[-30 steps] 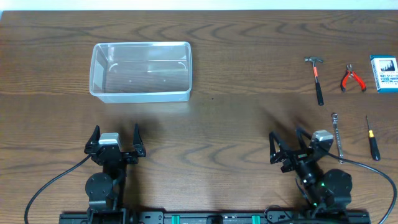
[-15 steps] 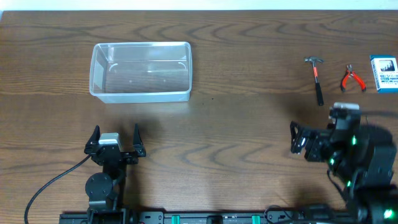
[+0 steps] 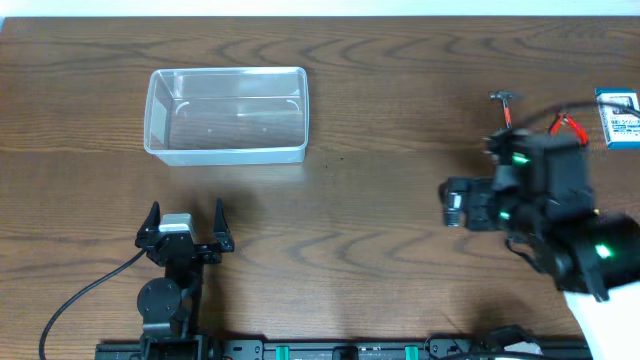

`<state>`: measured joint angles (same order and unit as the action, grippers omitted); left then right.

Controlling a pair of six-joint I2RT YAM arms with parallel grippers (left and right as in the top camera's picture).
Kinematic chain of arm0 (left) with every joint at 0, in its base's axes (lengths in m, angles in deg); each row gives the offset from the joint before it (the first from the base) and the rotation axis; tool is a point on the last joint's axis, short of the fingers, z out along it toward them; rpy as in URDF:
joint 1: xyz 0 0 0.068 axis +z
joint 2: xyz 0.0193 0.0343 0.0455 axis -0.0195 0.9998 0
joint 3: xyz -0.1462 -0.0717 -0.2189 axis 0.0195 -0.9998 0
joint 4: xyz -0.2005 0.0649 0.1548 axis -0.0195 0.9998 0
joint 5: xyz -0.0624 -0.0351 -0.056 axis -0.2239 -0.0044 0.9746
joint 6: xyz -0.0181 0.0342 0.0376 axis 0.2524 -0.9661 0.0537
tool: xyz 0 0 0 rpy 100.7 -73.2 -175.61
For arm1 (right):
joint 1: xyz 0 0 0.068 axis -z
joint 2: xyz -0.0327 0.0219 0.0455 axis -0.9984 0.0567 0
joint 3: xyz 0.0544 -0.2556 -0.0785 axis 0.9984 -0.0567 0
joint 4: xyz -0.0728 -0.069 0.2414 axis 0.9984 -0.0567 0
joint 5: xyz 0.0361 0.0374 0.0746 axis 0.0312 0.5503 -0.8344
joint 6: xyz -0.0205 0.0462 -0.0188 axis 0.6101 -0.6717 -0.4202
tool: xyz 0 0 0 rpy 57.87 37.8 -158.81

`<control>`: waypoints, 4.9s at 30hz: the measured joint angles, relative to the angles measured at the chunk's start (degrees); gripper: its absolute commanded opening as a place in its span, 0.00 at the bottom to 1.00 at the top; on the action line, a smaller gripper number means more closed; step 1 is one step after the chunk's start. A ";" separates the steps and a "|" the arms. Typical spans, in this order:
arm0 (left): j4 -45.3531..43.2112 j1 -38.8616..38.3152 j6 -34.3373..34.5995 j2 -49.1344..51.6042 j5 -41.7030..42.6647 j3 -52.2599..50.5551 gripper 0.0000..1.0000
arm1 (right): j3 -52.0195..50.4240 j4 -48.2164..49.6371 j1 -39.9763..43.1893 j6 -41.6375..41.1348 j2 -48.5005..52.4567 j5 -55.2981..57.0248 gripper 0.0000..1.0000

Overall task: Pack container
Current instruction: 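Reach the right gripper over to the clear container's right rim, then grasp the clear container's right wall with the right gripper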

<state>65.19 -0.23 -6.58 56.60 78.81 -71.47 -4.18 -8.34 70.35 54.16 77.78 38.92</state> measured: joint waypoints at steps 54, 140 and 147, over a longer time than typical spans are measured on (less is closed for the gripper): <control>62.23 1.27 -1.81 58.53 -3.10 74.16 0.98 | 50.25 4.42 -21.66 -3.41 63.23 2.62 0.99; 72.48 1.27 10.36 58.60 -1.77 74.16 0.98 | 61.59 2.27 -18.78 -16.15 81.02 5.01 0.85; 72.48 1.27 10.36 58.60 -1.77 74.16 0.98 | 67.21 1.05 -18.78 -15.80 81.00 4.83 0.76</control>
<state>137.67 1.04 3.78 115.20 77.04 2.70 63.03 -7.29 51.57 38.36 158.79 43.75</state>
